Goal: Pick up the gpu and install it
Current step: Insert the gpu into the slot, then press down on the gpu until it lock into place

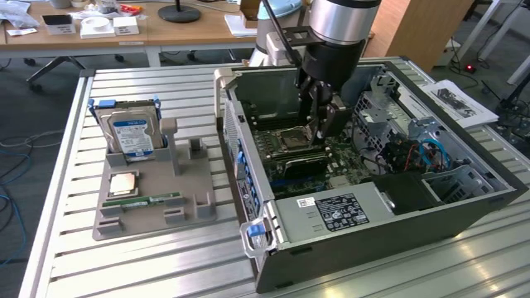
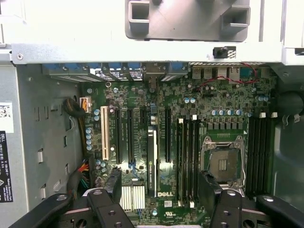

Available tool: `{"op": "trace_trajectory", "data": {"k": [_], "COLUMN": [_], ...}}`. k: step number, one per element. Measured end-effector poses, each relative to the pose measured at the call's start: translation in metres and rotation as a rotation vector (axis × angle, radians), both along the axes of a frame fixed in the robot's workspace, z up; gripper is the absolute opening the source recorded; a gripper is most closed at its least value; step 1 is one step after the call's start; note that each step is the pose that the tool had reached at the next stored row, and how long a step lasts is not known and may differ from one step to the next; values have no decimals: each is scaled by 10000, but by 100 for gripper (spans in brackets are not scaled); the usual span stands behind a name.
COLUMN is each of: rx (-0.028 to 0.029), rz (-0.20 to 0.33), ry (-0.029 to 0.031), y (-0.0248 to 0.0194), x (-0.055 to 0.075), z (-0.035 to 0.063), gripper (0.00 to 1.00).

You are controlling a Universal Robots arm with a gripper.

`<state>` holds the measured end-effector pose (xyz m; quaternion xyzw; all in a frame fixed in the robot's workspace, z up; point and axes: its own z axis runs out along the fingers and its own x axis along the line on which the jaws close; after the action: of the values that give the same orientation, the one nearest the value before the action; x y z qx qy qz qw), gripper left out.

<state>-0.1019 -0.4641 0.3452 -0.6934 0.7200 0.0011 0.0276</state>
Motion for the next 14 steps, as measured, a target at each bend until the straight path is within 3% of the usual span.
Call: {"op": "trace_trajectory", "data": {"k": [12, 14], "rx": [-3, -3], "rz": [1, 0], "ry": [1, 1], "y": [0, 0], "x": [0, 0], "z": [2, 1], "gripper": [75, 67]}}
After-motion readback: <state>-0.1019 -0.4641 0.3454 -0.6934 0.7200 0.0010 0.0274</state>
